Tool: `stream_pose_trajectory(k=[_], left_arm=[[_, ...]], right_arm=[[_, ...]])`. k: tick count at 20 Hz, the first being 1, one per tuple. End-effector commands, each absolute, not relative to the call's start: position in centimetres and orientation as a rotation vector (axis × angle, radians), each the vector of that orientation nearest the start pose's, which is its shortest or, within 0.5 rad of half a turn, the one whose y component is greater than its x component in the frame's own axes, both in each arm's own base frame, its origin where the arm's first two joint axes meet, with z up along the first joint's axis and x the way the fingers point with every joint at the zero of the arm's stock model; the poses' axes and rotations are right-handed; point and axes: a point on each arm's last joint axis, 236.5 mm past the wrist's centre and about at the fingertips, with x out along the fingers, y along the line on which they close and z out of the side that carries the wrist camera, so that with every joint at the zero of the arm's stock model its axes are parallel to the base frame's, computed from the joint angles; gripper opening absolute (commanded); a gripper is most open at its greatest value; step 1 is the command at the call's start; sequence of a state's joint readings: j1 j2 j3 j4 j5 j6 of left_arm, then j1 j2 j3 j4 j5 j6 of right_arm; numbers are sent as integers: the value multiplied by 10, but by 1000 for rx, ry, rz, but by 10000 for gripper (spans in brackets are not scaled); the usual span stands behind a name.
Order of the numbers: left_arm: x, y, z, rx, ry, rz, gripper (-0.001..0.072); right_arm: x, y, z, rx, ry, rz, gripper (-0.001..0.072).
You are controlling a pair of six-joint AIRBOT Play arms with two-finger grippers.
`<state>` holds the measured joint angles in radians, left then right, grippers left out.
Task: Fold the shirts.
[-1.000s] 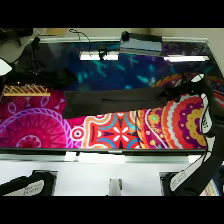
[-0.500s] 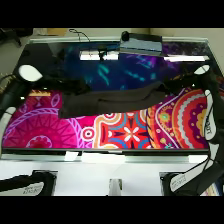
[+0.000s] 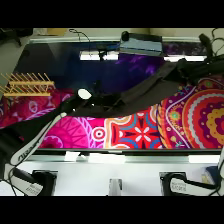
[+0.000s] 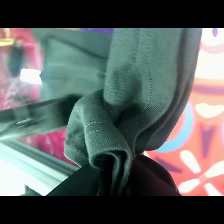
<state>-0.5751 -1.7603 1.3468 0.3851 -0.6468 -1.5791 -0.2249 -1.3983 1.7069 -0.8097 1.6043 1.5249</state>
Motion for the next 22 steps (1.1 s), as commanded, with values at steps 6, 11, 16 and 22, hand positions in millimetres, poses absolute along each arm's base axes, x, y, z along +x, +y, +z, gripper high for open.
stream_pose_trajectory(k=[6,11,16,22], left_arm=[[345,-506,-41,-1022,1312,-724,38],[371,-439,-1,-745,1231,-888,37],[417,-325,132,-607,920,-876,38],[397,-200,306,-552,469,-763,39]], right_arm=[[335,72,222,493,1199,428,33],[358,67,192,483,1250,384,33],[406,171,146,434,1260,543,34],[426,320,74,552,1308,734,34]])
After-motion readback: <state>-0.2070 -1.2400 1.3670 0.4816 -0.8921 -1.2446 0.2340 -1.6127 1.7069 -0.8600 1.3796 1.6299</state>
